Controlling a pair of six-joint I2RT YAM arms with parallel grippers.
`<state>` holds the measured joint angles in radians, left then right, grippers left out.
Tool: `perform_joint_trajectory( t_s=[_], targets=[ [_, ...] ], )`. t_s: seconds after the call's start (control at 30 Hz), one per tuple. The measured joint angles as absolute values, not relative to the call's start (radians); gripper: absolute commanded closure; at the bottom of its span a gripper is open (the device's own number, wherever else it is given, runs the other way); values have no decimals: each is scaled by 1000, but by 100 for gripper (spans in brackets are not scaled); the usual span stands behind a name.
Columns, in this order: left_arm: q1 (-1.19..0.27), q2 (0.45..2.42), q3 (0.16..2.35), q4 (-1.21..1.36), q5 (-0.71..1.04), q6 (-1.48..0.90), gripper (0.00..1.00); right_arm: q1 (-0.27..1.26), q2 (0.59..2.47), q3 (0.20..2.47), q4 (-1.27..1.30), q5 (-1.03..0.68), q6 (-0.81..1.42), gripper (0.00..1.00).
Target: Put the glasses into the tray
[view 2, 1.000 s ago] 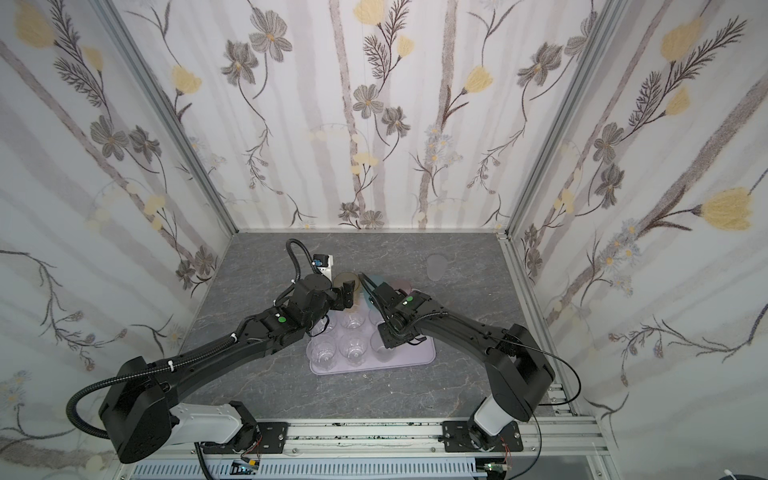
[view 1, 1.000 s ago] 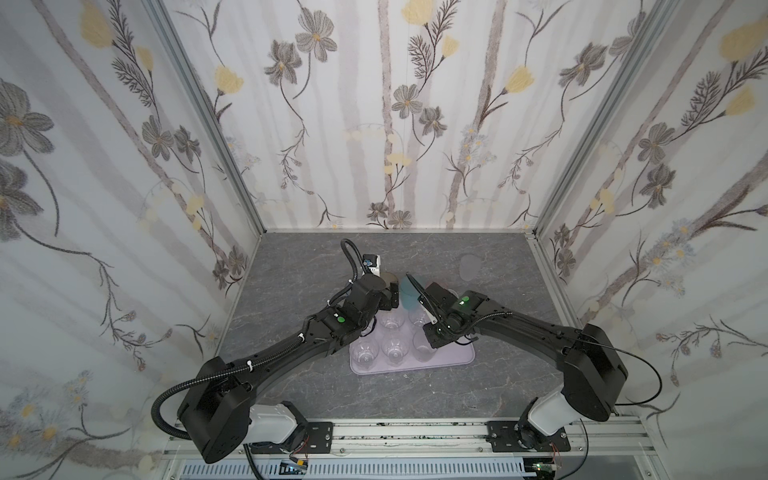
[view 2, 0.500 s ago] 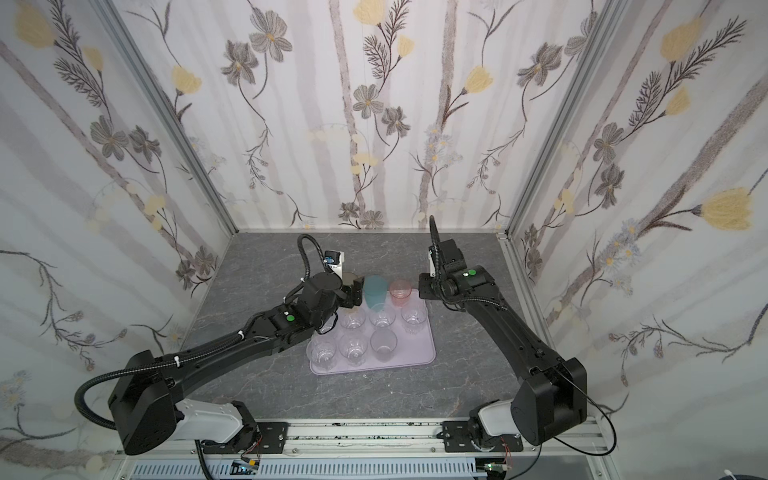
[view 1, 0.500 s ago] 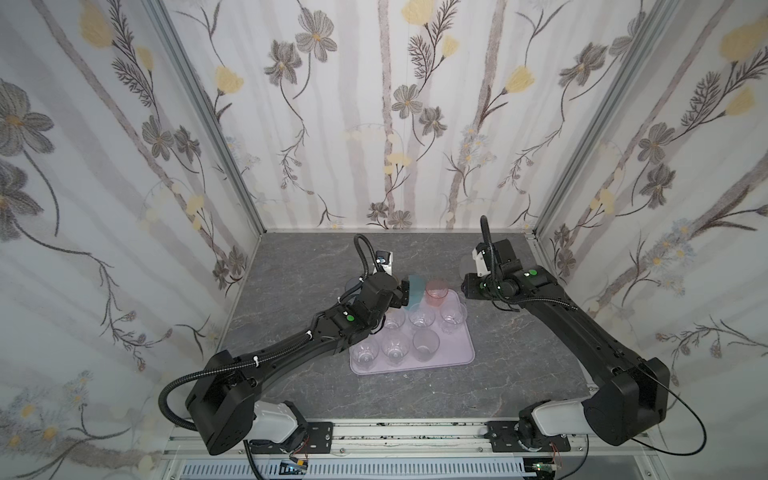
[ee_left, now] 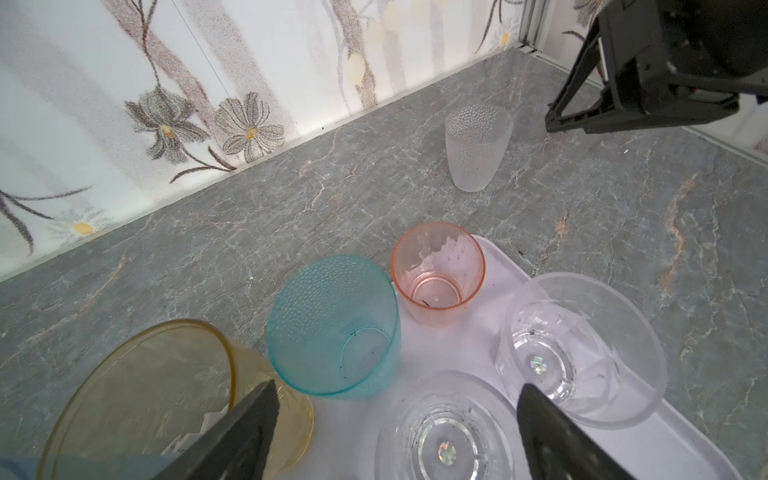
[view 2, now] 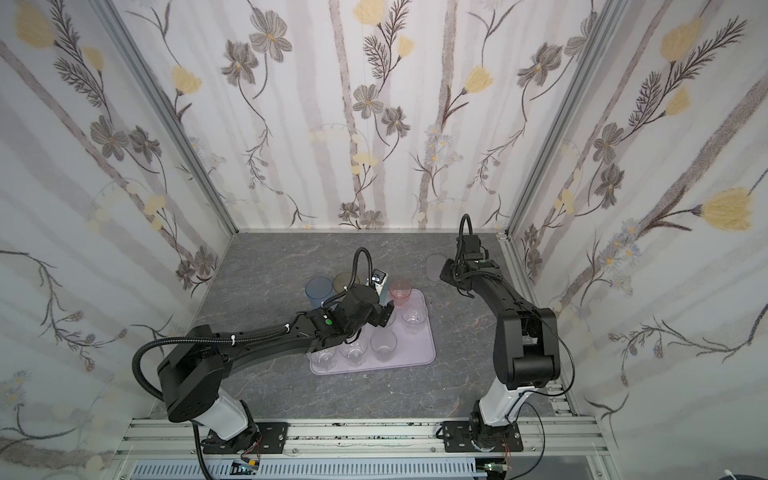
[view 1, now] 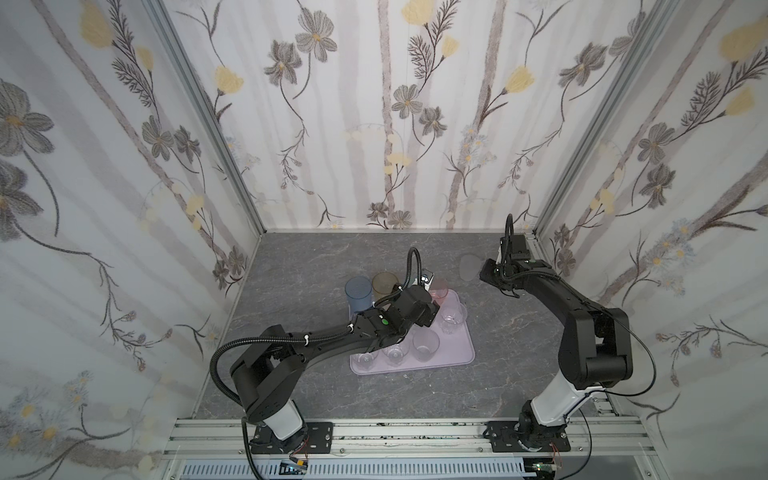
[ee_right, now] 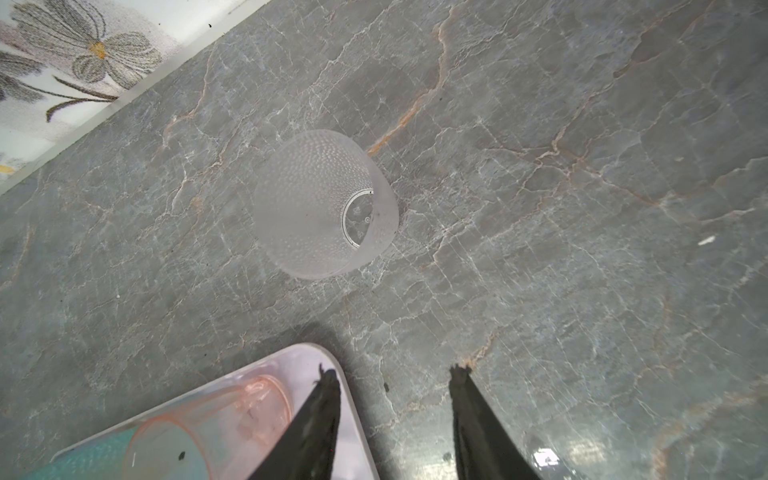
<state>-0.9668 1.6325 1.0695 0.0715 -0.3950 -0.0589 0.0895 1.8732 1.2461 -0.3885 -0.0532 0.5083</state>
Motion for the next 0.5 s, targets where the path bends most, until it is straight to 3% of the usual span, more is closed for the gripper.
perform_joint_trajectory(
  t_s=[0.33,0.5],
  targets=[
    [-967,1638,1067,72,-401,-3,7,84,1989,1337,-347,-77,535,56],
    [-967,1635,1064,72,-412,0,7,80,2058,1386,-345,-80,542,61]
  ],
)
